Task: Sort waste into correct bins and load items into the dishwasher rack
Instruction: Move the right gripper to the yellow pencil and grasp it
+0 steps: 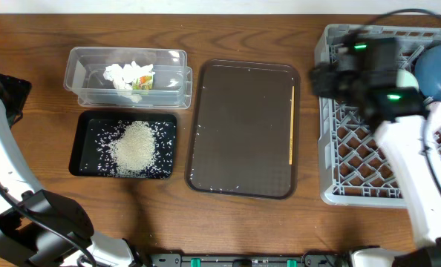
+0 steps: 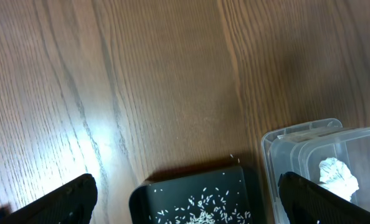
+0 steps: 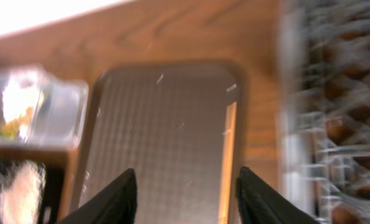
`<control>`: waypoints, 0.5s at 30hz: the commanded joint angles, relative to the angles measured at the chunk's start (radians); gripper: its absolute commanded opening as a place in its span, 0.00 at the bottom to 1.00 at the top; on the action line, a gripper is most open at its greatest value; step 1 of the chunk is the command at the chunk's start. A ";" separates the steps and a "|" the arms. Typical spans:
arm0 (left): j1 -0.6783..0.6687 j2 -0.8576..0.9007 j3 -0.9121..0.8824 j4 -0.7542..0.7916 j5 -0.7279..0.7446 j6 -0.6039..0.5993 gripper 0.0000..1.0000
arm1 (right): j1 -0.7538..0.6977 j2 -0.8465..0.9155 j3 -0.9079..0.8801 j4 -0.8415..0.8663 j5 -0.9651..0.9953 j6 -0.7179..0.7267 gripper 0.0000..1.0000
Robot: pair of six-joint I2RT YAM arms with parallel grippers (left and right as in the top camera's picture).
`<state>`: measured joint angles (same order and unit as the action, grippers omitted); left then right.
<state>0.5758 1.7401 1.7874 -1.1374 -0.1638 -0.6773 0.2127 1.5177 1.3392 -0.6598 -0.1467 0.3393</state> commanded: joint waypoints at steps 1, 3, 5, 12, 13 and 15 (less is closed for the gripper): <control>0.004 0.005 0.002 -0.003 -0.006 0.003 0.95 | 0.102 0.094 0.021 -0.008 0.179 0.008 0.52; 0.004 0.005 0.002 -0.003 -0.006 0.002 0.95 | 0.131 0.153 0.042 -0.021 0.187 0.008 0.52; 0.004 0.005 0.002 -0.003 -0.006 0.003 0.95 | 0.146 0.216 0.071 -0.044 0.188 0.013 0.52; 0.004 0.005 0.002 -0.003 -0.006 0.003 0.95 | 0.147 0.396 0.134 -0.119 0.195 0.056 0.52; 0.004 0.005 0.002 -0.003 -0.006 0.003 0.95 | 0.147 0.414 0.134 -0.121 0.192 0.058 0.52; 0.004 0.005 0.002 -0.003 -0.006 0.003 0.95 | 0.149 0.442 0.134 -0.122 0.183 0.060 0.52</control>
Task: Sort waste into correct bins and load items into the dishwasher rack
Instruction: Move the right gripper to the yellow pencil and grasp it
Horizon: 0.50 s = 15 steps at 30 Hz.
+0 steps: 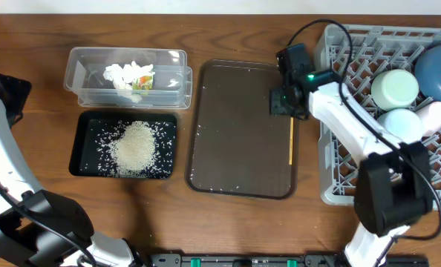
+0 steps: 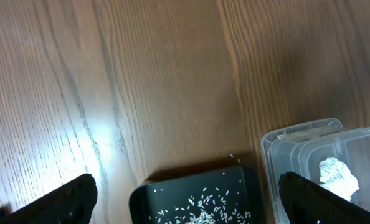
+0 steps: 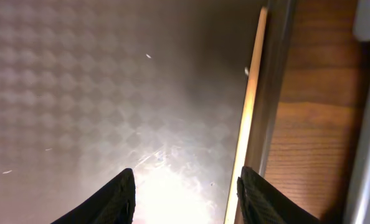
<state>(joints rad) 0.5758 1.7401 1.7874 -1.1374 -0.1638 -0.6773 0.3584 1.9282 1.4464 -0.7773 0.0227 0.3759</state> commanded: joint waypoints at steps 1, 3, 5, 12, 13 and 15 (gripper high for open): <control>0.004 0.005 0.002 -0.003 -0.006 0.003 0.95 | 0.004 0.043 0.026 -0.005 0.014 0.029 0.52; 0.003 0.005 0.002 -0.003 -0.006 0.003 0.95 | 0.004 0.067 0.026 -0.009 0.015 0.039 0.52; 0.004 0.005 0.002 -0.003 -0.006 0.002 0.95 | 0.004 0.093 0.026 -0.010 0.017 0.049 0.52; 0.004 0.005 0.002 -0.003 -0.006 0.003 0.95 | 0.004 0.164 0.026 -0.009 0.027 0.073 0.49; 0.004 0.005 0.002 -0.003 -0.006 0.003 0.95 | 0.004 0.167 0.026 -0.010 0.027 0.073 0.49; 0.004 0.005 0.002 -0.003 -0.006 0.003 0.95 | 0.004 0.172 0.026 -0.015 0.035 0.073 0.49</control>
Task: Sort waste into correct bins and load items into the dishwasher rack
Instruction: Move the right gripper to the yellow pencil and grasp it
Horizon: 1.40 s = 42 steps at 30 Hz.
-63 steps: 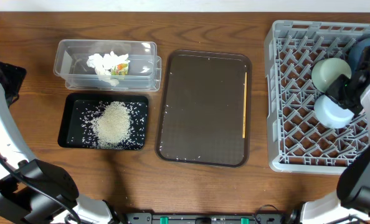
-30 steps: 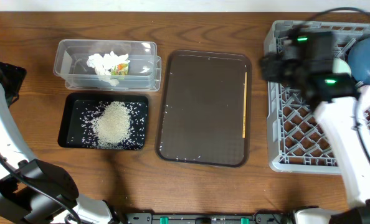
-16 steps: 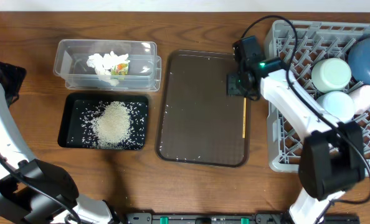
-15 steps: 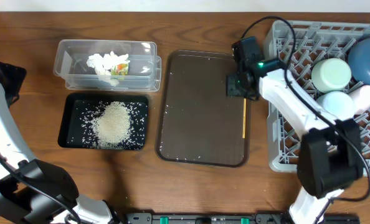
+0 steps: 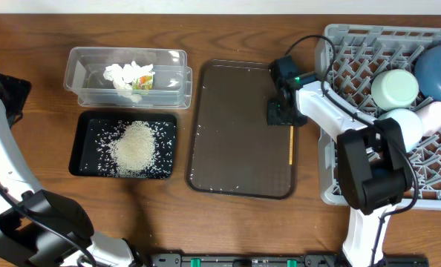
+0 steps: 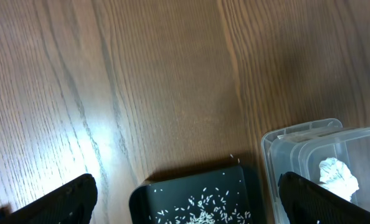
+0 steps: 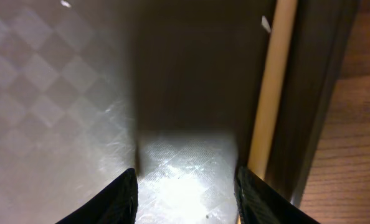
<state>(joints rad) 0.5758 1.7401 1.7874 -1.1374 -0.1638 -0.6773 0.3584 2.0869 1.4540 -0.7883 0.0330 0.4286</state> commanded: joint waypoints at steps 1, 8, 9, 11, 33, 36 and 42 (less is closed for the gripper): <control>0.004 0.005 0.002 -0.003 -0.006 0.003 0.95 | 0.004 0.014 0.019 -0.009 0.032 0.021 0.49; 0.004 0.005 0.002 -0.003 -0.006 0.003 0.95 | 0.004 0.011 0.023 -0.017 0.039 0.019 0.47; 0.004 0.005 0.002 -0.003 -0.006 0.003 0.95 | 0.004 0.010 0.030 -0.023 0.036 0.019 0.46; 0.004 0.005 0.002 -0.003 -0.006 0.002 0.95 | 0.004 0.002 0.050 -0.040 0.021 0.019 0.46; 0.004 0.005 0.002 -0.003 -0.006 0.003 0.95 | 0.000 -0.012 0.078 -0.109 0.124 0.027 0.50; 0.004 0.005 0.002 -0.003 -0.006 0.003 0.95 | 0.000 -0.012 0.078 -0.103 0.124 0.027 0.51; 0.004 0.005 0.002 -0.003 -0.006 0.003 0.95 | 0.002 -0.012 0.073 -0.078 0.112 0.027 0.50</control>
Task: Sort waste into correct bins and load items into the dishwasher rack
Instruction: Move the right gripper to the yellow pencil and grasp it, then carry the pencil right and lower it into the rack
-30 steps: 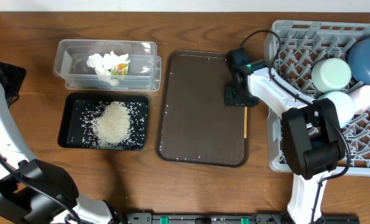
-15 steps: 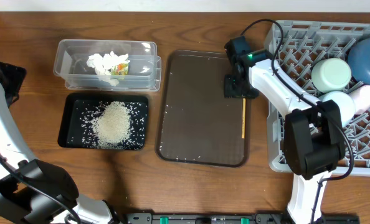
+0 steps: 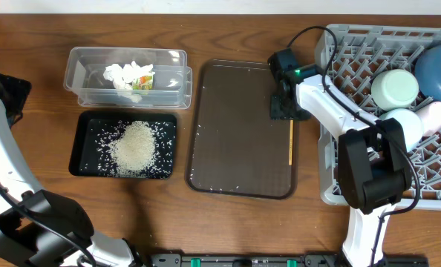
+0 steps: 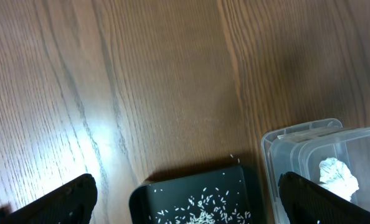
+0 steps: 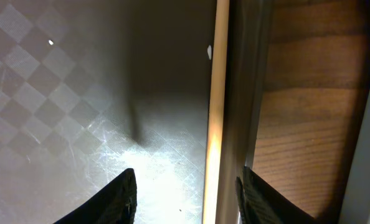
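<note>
A thin yellow chopstick (image 3: 291, 141) lies along the right inner rim of the brown tray (image 3: 235, 133). My right gripper (image 3: 283, 104) is low over the stick's far end. In the right wrist view it is open (image 5: 186, 179), and the chopstick (image 5: 219, 93) runs between the fingers, nearer the right finger (image 5: 256, 199). The grey dishwasher rack (image 3: 339, 148) stands at the right. My left gripper (image 4: 186, 182) hangs open and holds nothing, above the table by the black bin's corner (image 4: 191, 199).
A clear bin (image 3: 128, 74) holds crumpled white waste. A black bin (image 3: 87, 144) in front of it holds rice. In the rack sit a blue bowl (image 3: 436, 67) and pale cups (image 3: 395, 85). A strip of bare wood (image 5: 297, 118) separates tray and rack.
My right gripper has shifted slightly toward the tray's right rim. The chopstick, then beside the right finger, now lies between the two fingers. The left arm has not moved.
My right gripper was first open near the rack's left edge, its view blurred. Then it was over the tray's right side near the chopstick, then lower and close to the tray. Now it straddles the stick, still open. The left gripper stayed still throughout.
</note>
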`<control>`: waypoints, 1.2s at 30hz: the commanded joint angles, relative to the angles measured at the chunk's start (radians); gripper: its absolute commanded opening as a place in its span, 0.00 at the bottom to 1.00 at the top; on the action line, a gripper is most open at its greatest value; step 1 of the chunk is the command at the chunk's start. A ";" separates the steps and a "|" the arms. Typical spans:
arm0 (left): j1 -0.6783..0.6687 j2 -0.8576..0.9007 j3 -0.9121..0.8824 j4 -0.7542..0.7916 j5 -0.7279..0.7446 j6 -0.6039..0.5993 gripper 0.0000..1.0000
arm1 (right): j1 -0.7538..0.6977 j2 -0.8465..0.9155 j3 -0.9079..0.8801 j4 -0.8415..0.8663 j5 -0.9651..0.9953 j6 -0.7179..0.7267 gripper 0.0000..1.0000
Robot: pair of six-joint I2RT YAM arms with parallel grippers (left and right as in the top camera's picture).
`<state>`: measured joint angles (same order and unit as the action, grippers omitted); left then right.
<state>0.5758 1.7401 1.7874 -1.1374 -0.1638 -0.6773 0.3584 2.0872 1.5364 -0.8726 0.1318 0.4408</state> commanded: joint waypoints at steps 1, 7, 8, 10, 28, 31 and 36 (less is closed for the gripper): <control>0.004 0.005 0.002 -0.003 -0.006 0.002 0.95 | 0.003 -0.011 -0.009 0.009 0.010 0.015 0.50; 0.004 0.005 0.002 -0.003 -0.006 0.003 0.95 | 0.004 0.008 -0.010 0.016 -0.007 0.015 0.50; 0.004 0.005 0.002 -0.003 -0.006 0.003 0.95 | 0.003 0.014 -0.010 0.017 -0.008 0.015 0.50; 0.004 0.005 0.002 -0.003 -0.006 0.002 0.95 | 0.003 0.027 -0.010 0.020 -0.008 0.015 0.50; 0.004 0.005 0.002 -0.003 -0.006 0.003 0.95 | 0.004 0.079 -0.064 0.058 -0.034 0.026 0.35; 0.004 0.005 0.002 -0.003 -0.006 0.003 0.95 | 0.004 0.079 -0.066 0.070 -0.058 0.026 0.15; 0.004 0.005 0.002 -0.003 -0.006 0.002 0.95 | -0.004 0.074 -0.018 0.065 -0.108 0.025 0.01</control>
<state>0.5758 1.7401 1.7874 -1.1374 -0.1638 -0.6773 0.3550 2.1311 1.5112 -0.8074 0.1005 0.4633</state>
